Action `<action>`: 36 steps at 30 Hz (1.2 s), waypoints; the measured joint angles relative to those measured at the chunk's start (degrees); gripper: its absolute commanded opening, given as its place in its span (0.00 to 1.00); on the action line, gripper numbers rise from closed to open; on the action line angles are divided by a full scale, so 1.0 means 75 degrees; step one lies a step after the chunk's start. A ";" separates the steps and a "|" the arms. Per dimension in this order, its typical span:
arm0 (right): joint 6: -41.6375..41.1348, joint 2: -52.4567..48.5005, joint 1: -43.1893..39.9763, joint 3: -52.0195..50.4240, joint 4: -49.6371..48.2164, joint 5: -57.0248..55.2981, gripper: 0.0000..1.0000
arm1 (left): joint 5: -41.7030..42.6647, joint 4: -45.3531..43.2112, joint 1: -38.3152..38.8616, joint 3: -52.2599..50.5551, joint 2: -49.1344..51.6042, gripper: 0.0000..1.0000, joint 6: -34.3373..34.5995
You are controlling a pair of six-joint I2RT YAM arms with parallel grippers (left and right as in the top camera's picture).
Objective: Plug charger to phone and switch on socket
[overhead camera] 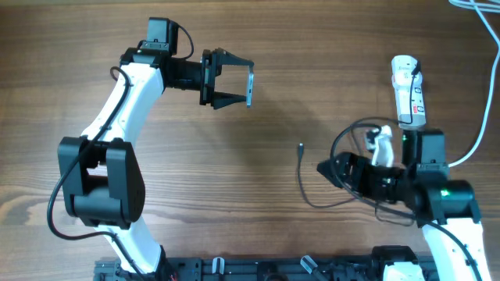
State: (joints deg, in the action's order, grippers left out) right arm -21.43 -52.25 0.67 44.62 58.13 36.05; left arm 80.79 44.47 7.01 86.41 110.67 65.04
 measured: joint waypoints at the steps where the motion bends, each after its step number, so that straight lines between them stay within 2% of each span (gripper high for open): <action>1: 0.0012 -0.0044 0.0000 0.0227 0.0431 -0.0466 0.99 | 0.0000 0.0003 0.0000 -0.0003 0.0000 0.71 0.0000; 4: -0.0026 -0.0341 0.0000 0.1177 0.1582 -0.1848 0.99 | 0.0000 0.0000 0.0000 0.0000 0.0000 0.71 0.0000; 7: -0.0044 -0.0764 0.0000 0.2055 0.2311 -0.2567 0.99 | 0.0003 0.0000 0.0000 0.0000 0.0000 0.71 0.0000; 11: 0.0254 -0.1378 0.0009 0.3325 0.3089 -0.2649 0.99 | 0.0003 0.0003 0.0000 -0.0003 0.0000 0.71 0.0000; 13: 0.0455 -0.1760 0.0169 0.4319 0.3506 -0.2675 0.94 | 0.0003 0.0003 0.0000 -0.0003 0.0000 0.71 0.0000; 16: 0.0621 -0.2378 0.1037 0.5773 0.4208 -0.2856 0.92 | 0.0003 0.0003 0.0000 -0.0003 0.0000 0.71 0.0006; 21: 0.0265 -0.3535 0.3118 0.7490 0.4301 -0.3532 0.91 | 0.0003 0.0003 0.0000 -0.0003 0.0000 0.71 0.0006; 26: 0.0020 -0.5426 0.4922 0.9107 0.3928 -0.4118 0.91 | -0.0006 0.0003 0.0000 -0.0003 0.0000 0.70 0.0009; 30: -0.0131 -0.6441 0.5488 1.0127 0.3902 -0.4403 0.87 | -0.0020 0.0003 0.0000 -0.0003 0.0000 0.71 0.0009; 36: -0.0650 -0.6566 0.5627 1.0506 0.3209 -0.4747 0.80 | -0.0466 0.0006 0.0000 -0.0003 0.0000 0.71 0.0224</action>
State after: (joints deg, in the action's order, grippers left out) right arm -26.30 -101.49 42.87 123.42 82.19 0.45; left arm 77.30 44.51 7.01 86.39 110.67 66.72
